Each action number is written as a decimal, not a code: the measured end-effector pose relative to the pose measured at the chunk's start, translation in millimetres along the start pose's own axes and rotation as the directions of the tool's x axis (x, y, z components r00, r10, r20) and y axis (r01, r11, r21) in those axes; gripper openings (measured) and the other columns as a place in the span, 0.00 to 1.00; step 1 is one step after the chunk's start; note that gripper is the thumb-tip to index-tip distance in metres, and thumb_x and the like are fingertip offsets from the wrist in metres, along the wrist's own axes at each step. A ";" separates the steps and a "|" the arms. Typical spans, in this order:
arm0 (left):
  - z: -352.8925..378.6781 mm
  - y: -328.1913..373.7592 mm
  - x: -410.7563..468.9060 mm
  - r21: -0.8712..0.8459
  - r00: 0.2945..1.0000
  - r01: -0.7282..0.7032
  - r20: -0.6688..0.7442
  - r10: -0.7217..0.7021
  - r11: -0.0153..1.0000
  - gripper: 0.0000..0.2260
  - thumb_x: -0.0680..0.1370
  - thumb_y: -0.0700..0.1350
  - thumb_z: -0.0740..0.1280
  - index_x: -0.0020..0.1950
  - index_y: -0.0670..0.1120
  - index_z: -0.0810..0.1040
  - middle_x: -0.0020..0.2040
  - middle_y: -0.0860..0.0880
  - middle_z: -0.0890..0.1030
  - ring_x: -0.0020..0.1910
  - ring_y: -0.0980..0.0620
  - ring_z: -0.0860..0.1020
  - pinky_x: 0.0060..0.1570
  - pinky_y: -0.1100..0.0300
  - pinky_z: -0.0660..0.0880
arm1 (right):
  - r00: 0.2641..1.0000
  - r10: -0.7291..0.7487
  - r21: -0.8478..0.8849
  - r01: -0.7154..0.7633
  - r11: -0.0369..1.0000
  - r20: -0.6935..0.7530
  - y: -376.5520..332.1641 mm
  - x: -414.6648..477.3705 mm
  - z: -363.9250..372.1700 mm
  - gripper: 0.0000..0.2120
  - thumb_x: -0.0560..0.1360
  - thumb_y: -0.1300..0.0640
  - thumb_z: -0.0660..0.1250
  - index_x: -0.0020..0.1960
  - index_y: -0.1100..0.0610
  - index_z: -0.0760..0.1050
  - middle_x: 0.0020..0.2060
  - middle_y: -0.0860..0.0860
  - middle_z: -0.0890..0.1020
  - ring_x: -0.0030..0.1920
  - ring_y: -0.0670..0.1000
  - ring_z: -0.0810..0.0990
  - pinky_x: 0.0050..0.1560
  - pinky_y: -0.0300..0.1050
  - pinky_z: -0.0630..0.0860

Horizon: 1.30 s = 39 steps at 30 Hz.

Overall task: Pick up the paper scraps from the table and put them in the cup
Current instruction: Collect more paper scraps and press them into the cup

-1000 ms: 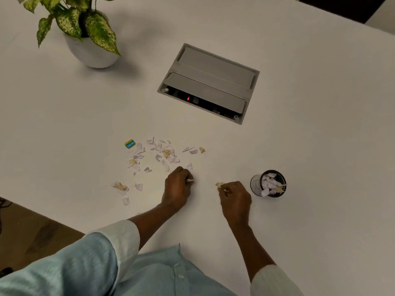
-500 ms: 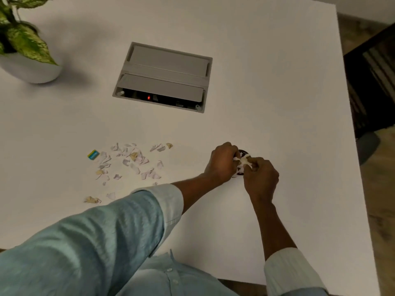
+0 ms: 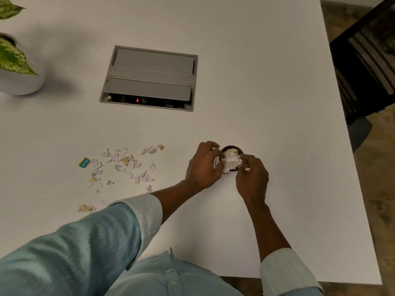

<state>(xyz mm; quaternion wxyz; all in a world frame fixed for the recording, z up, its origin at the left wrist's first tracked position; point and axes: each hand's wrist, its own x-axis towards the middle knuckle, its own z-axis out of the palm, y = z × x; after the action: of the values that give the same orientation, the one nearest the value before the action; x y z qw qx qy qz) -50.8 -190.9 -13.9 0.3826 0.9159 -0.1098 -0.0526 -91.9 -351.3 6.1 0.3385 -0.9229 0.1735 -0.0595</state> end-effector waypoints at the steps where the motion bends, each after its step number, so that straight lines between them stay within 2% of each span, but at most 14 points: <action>1: -2.2 -10.8 -5.1 0.046 1.000 0.017 -0.002 -0.017 0.999 0.10 0.77 0.50 0.72 0.57 0.51 0.82 0.66 0.52 0.75 0.67 0.53 0.71 0.46 0.53 0.80 | 1.000 -0.015 0.002 0.014 1.000 0.013 -0.2 -1.7 1.5 0.15 0.74 0.67 0.71 0.60 0.58 0.79 0.53 0.54 0.81 0.52 0.55 0.82 0.49 0.50 0.83; 3: -9.0 -35.7 -17.4 0.146 0.998 0.033 0.041 -0.040 0.989 0.14 0.77 0.52 0.72 0.60 0.49 0.79 0.68 0.50 0.72 0.70 0.51 0.68 0.45 0.51 0.82 | 0.998 -0.054 -0.004 0.054 0.999 0.038 -0.8 -4.9 4.5 0.16 0.73 0.65 0.73 0.60 0.57 0.80 0.54 0.54 0.80 0.53 0.55 0.81 0.48 0.51 0.83; 5: -17.4 -62.4 -30.7 0.281 0.986 0.011 0.155 -0.057 0.960 0.22 0.77 0.55 0.71 0.66 0.46 0.76 0.74 0.46 0.69 0.75 0.46 0.65 0.52 0.45 0.81 | 0.992 -0.106 -0.049 0.110 0.993 0.070 -1.4 -6.8 7.5 0.15 0.73 0.64 0.73 0.59 0.56 0.81 0.55 0.53 0.79 0.55 0.55 0.78 0.51 0.50 0.81; 8: -26.3 -93.9 -49.3 0.449 0.927 -0.039 0.351 -0.136 0.893 0.38 0.77 0.63 0.69 0.78 0.41 0.64 0.83 0.39 0.55 0.83 0.39 0.51 0.74 0.41 0.67 | 0.978 -0.165 -0.150 0.184 0.971 0.128 -1.1 -3.8 11.0 0.13 0.75 0.63 0.72 0.59 0.55 0.82 0.56 0.52 0.80 0.56 0.56 0.77 0.51 0.50 0.79; 10: -27.4 -105.6 -58.1 0.485 0.891 -0.036 0.412 -0.192 0.874 0.48 0.76 0.67 0.69 0.83 0.39 0.52 0.85 0.39 0.42 0.84 0.40 0.41 0.81 0.43 0.55 | 0.972 -0.161 -0.198 0.194 0.961 0.171 -3.0 1.7 13.1 0.12 0.77 0.62 0.71 0.60 0.56 0.82 0.57 0.53 0.80 0.56 0.57 0.76 0.51 0.52 0.79; 12: -25.0 -110.1 -62.7 0.502 0.873 -0.040 0.438 -0.214 0.864 0.55 0.74 0.67 0.70 0.83 0.38 0.43 0.83 0.39 0.34 0.83 0.40 0.35 0.83 0.44 0.49 | 0.962 -0.147 -0.258 0.205 0.944 0.228 -5.3 8.6 15.9 0.14 0.77 0.63 0.70 0.62 0.56 0.81 0.59 0.53 0.79 0.58 0.57 0.75 0.53 0.52 0.79; 14: -20.8 -110.2 -63.7 0.510 0.863 -0.037 0.450 -0.230 0.859 0.57 0.75 0.66 0.71 0.83 0.38 0.38 0.82 0.39 0.30 0.82 0.40 0.31 0.83 0.44 0.46 | 0.948 -0.126 -0.334 0.225 0.915 0.292 -7.0 14.8 19.5 0.17 0.76 0.66 0.69 0.64 0.56 0.80 0.61 0.54 0.78 0.60 0.57 0.75 0.54 0.52 0.78; 18: -14.7 -109.4 -62.7 0.517 0.854 -0.021 0.453 -0.253 0.856 0.57 0.76 0.63 0.72 0.82 0.38 0.35 0.80 0.38 0.27 0.81 0.39 0.29 0.83 0.43 0.45 | 0.930 -0.044 -0.422 0.208 0.882 0.365 -10.9 29.2 24.1 0.18 0.77 0.65 0.67 0.66 0.53 0.79 0.63 0.53 0.78 0.64 0.57 0.75 0.58 0.51 0.76; 24: -11.8 -107.6 -61.8 0.537 0.853 -0.008 0.444 -0.275 0.843 0.56 0.76 0.62 0.72 0.82 0.37 0.35 0.80 0.37 0.28 0.81 0.39 0.29 0.83 0.43 0.46 | 0.926 -0.011 -0.508 0.217 0.834 0.377 -20.1 42.6 28.0 0.13 0.79 0.62 0.65 0.59 0.52 0.81 0.55 0.52 0.84 0.55 0.57 0.83 0.51 0.49 0.79; 27: -13.1 -104.0 -60.4 0.550 0.851 -0.007 0.442 -0.285 0.835 0.55 0.77 0.61 0.72 0.82 0.37 0.35 0.80 0.36 0.28 0.80 0.38 0.29 0.83 0.41 0.46 | 0.929 -0.010 -0.510 0.212 0.833 0.370 -23.1 41.1 29.5 0.16 0.77 0.65 0.65 0.61 0.53 0.80 0.54 0.54 0.84 0.55 0.59 0.83 0.51 0.50 0.79; 30: -15.0 -101.0 -58.0 0.547 0.841 -0.006 0.456 -0.292 0.837 0.53 0.77 0.57 0.73 0.82 0.36 0.38 0.81 0.35 0.30 0.81 0.37 0.31 0.82 0.40 0.47 | 0.940 -0.012 -0.533 0.204 0.821 0.341 -25.0 36.3 28.2 0.14 0.76 0.65 0.65 0.59 0.53 0.80 0.51 0.55 0.84 0.52 0.60 0.82 0.45 0.49 0.76; 33: -22.6 -105.4 -55.5 0.498 0.847 -0.011 0.465 -0.257 0.867 0.43 0.79 0.52 0.72 0.82 0.35 0.50 0.83 0.35 0.37 0.83 0.37 0.37 0.82 0.42 0.54 | 0.968 -0.088 -0.493 0.196 0.848 0.233 -29.4 25.8 24.7 0.16 0.74 0.67 0.65 0.58 0.55 0.81 0.50 0.55 0.83 0.53 0.59 0.79 0.41 0.49 0.73; 36: -33.3 -114.0 -60.7 0.429 0.886 -0.019 0.426 -0.183 0.903 0.30 0.80 0.49 0.69 0.75 0.36 0.65 0.84 0.35 0.48 0.84 0.37 0.47 0.78 0.43 0.63 | 0.980 -0.182 -0.430 0.199 0.881 0.080 -35.4 9.5 24.7 0.14 0.72 0.68 0.67 0.53 0.56 0.82 0.49 0.54 0.81 0.53 0.59 0.78 0.38 0.46 0.70; 39: -47.6 -124.5 -77.9 0.421 0.943 -0.037 0.316 -0.109 0.906 0.23 0.79 0.47 0.69 0.71 0.38 0.71 0.82 0.36 0.57 0.82 0.36 0.55 0.74 0.44 0.68 | 0.960 -0.279 -0.313 0.271 0.910 0.020 -46.1 -11.4 35.9 0.09 0.74 0.66 0.68 0.51 0.55 0.82 0.50 0.52 0.80 0.55 0.54 0.77 0.45 0.44 0.74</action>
<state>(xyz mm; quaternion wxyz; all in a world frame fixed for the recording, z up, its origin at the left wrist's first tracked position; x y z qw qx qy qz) -97.8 -54.2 -68.2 0.1510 0.9564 -0.1643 -0.1883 -81.4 -292.8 8.5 0.1741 -0.9792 0.0533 -0.0898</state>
